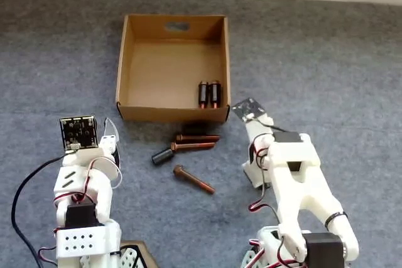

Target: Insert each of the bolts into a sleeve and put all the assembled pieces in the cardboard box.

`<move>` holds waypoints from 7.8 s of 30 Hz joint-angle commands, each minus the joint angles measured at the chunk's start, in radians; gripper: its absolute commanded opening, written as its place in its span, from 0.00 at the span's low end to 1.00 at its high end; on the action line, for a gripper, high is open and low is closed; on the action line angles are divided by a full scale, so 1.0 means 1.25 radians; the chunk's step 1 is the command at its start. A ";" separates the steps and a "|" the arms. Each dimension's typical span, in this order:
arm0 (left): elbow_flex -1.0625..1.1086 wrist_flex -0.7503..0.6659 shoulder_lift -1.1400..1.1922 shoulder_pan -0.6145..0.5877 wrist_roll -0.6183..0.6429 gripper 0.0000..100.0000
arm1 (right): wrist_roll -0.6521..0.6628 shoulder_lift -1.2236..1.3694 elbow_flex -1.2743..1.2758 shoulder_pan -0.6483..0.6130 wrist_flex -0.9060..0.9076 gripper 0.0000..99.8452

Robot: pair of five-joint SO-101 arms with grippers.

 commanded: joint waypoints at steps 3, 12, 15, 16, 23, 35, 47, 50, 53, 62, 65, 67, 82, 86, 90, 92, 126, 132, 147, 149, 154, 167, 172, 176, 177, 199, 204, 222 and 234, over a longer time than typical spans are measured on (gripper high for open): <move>0.017 -0.014 -0.009 -0.002 -0.005 0.10 | 0.012 0.001 0.002 0.001 -0.007 0.14; 0.017 -0.014 -0.009 -0.002 -0.005 0.10 | 0.012 0.001 0.003 0.002 -0.007 0.14; 0.017 -0.014 -0.009 -0.002 -0.005 0.10 | 0.012 -0.001 0.024 0.002 -0.035 0.14; 0.017 -0.014 -0.009 -0.002 -0.005 0.10 | 0.012 -0.001 0.037 0.002 -0.055 0.14; 0.017 -0.014 -0.009 -0.002 -0.005 0.10 | 0.012 -0.001 0.093 0.002 -0.123 0.14; 0.017 -0.014 -0.009 -0.002 -0.005 0.10 | 0.007 -0.021 0.024 0.003 -0.017 0.01; 0.017 -0.014 -0.009 -0.002 -0.005 0.10 | -0.232 -0.159 -0.085 -0.007 0.087 0.01; 0.017 -0.014 -0.009 -0.002 -0.005 0.10 | -0.257 -0.150 -0.071 -0.008 0.025 0.01; 0.017 -0.014 -0.009 -0.002 -0.005 0.10 | -0.257 -0.123 -0.028 -0.024 -0.018 0.01; 0.017 -0.014 -0.009 -0.002 -0.005 0.10 | -0.258 0.058 -0.006 -0.037 -0.041 0.01; 0.017 -0.014 -0.009 -0.002 -0.005 0.10 | -0.258 0.112 -0.045 -0.037 0.004 0.06; 0.017 -0.014 -0.009 -0.002 -0.005 0.10 | -0.257 0.134 -0.072 -0.037 0.039 0.12; 0.017 -0.014 -0.009 -0.002 -0.006 0.10 | -0.255 0.149 -0.099 -0.037 0.095 0.12; 0.017 -0.014 -0.009 -0.002 -0.006 0.10 | -0.247 0.149 -0.099 -0.037 0.091 0.12; 0.017 -0.014 -0.009 -0.002 -0.006 0.10 | -0.199 0.150 -0.093 -0.037 0.066 0.10; 0.017 -0.014 -0.009 -0.002 -0.006 0.10 | -0.200 0.150 -0.087 -0.037 0.042 0.01; -0.152 0.164 0.114 0.098 -0.097 0.11 | -0.443 -0.474 0.235 -0.046 -0.150 0.01; -0.228 0.104 0.357 0.099 -0.093 0.11 | -0.443 -0.476 0.235 -0.046 -0.152 0.01; -0.266 0.188 0.322 0.193 -0.097 0.11 | -0.443 -0.476 0.230 -0.046 -0.152 0.01; -0.298 0.217 0.346 0.193 -0.097 0.11 | -0.443 -0.476 0.230 -0.046 -0.152 0.01; -0.397 0.233 0.562 0.198 -0.106 0.15 | -0.443 -0.476 0.233 -0.046 -0.152 0.01; -0.471 0.334 0.730 0.510 -0.071 0.15 | -0.442 -0.476 0.235 -0.046 -0.152 0.01; -0.411 0.248 0.730 0.581 -0.012 0.19 | -0.439 -0.476 0.235 -0.046 -0.152 0.01; -0.401 0.227 0.730 0.576 -0.012 0.19 | -0.441 -0.476 0.236 -0.046 -0.152 0.01; -0.401 0.227 0.730 0.568 -0.012 0.19 | -0.441 -0.476 0.236 -0.046 -0.152 0.01; -0.397 0.179 0.733 0.476 -0.012 0.19 | -0.442 -0.476 0.236 -0.046 -0.152 0.01; -0.397 0.180 0.733 0.479 -0.029 0.19 | -0.442 -0.476 0.236 -0.046 -0.152 0.01; -0.476 0.177 0.918 0.481 -0.031 0.19 | -0.442 -0.476 0.236 -0.046 -0.152 0.01; -0.471 0.176 0.924 0.537 -0.036 0.03 | -0.442 -0.476 0.238 -0.046 -0.152 0.01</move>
